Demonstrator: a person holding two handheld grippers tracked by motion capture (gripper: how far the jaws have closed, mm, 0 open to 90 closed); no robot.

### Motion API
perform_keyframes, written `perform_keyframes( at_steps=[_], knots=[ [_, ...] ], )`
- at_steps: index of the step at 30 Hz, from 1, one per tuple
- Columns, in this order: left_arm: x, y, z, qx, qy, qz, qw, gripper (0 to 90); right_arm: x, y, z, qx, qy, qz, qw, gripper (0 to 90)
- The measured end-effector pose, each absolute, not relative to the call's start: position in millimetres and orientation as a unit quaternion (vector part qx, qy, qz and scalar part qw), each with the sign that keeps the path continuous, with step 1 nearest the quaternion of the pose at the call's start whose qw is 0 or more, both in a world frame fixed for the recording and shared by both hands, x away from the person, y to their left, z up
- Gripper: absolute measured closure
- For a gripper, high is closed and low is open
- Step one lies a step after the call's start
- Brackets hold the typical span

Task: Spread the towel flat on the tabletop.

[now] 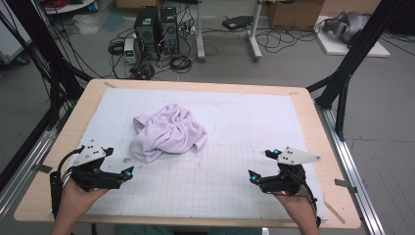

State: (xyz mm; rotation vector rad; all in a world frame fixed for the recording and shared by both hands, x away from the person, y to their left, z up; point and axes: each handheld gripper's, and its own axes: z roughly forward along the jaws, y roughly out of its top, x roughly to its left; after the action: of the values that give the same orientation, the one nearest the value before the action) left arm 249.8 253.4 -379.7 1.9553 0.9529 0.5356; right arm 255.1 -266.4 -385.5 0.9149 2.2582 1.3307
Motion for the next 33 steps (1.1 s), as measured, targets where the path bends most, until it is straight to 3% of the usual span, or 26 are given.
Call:
perform_keyframes(
  at_steps=[22, 33],
  knots=[
    [253, 249, -377, 0.791, 0.377, 0.211, 0.434, 6.1, 257, -269, -384, 0.328, 0.799, 0.473, 0.176, 9.6],
    [261, 245, -372, 0.797, 0.368, 0.202, 0.433, 6.5, 277, -247, -375, 0.315, 0.809, 0.472, 0.156, 9.6]
  ],
)
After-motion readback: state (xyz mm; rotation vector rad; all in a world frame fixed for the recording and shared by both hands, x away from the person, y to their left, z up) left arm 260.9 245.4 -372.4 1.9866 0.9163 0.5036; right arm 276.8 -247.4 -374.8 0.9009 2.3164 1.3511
